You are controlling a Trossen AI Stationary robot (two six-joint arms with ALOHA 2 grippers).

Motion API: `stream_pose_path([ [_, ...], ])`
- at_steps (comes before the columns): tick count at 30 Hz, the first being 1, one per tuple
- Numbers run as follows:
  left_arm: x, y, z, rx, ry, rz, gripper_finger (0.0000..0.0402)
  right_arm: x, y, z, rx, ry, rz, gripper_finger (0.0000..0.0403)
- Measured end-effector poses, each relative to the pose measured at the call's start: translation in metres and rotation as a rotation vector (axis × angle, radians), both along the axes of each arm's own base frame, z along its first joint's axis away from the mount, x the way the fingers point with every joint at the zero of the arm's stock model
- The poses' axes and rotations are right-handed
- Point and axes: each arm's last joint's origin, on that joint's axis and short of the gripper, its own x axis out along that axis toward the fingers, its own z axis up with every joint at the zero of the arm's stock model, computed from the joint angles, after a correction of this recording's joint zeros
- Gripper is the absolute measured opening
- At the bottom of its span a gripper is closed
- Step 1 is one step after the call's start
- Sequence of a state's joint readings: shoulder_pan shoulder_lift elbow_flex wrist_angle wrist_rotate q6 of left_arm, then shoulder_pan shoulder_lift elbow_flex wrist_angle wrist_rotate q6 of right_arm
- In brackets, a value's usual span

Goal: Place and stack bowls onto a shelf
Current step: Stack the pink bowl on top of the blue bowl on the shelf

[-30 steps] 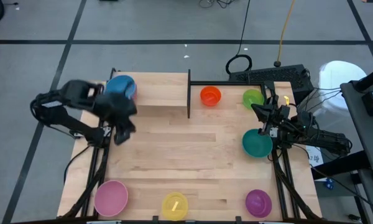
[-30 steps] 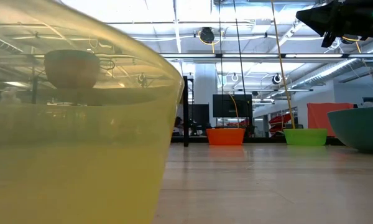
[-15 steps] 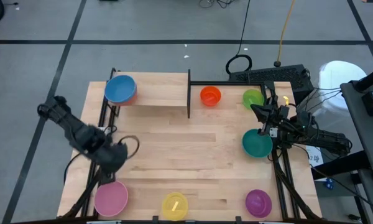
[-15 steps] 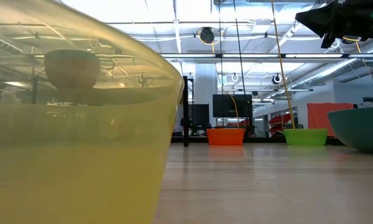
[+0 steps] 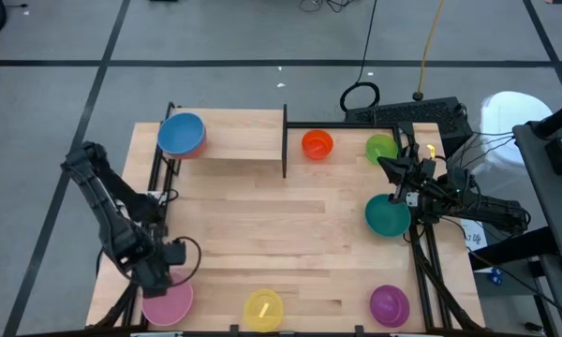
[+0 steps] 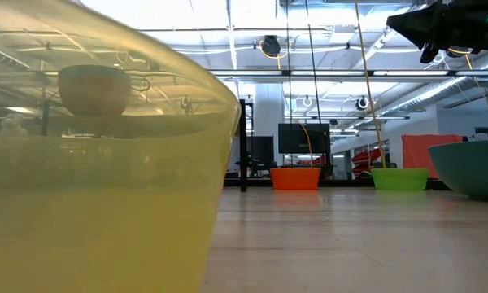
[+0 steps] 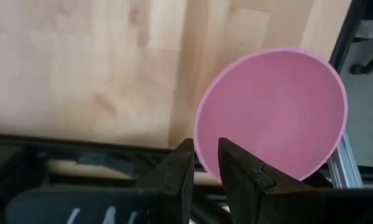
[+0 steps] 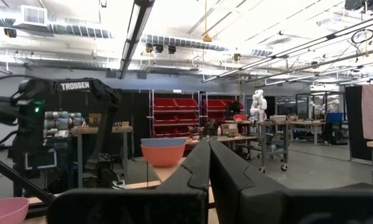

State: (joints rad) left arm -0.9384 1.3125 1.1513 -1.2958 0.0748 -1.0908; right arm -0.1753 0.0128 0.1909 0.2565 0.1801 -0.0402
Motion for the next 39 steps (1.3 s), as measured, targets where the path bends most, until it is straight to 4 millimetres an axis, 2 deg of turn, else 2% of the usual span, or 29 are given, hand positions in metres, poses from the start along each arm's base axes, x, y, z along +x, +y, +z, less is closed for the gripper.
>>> stream_pose_path([
  [5, -0.002, -0.007, -0.024, -0.032, -0.023, -0.034, 0.0078, 0.000, 0.000, 0.000, 0.000, 0.000, 0.000, 0.0000],
  [13, -0.005, -0.003, -0.051, -0.002, -0.006, -0.065, 0.0078, 0.000, 0.000, 0.000, 0.001, 0.000, 0.000, 0.0000],
  [34, -0.009, 0.001, -0.102, -0.074, -0.035, -0.096, 0.0078, 0.001, 0.000, -0.003, 0.007, 0.029, 0.000, 0.0000],
  [37, -0.008, 0.005, -0.105, -0.070, -0.016, -0.042, 0.0063, 0.001, 0.000, -0.003, 0.007, 0.032, 0.001, 0.0000],
  [39, -0.005, 0.006, -0.105, -0.086, 0.002, -0.002, 0.0032, 0.001, 0.000, -0.003, 0.007, 0.032, 0.001, 0.0000],
])
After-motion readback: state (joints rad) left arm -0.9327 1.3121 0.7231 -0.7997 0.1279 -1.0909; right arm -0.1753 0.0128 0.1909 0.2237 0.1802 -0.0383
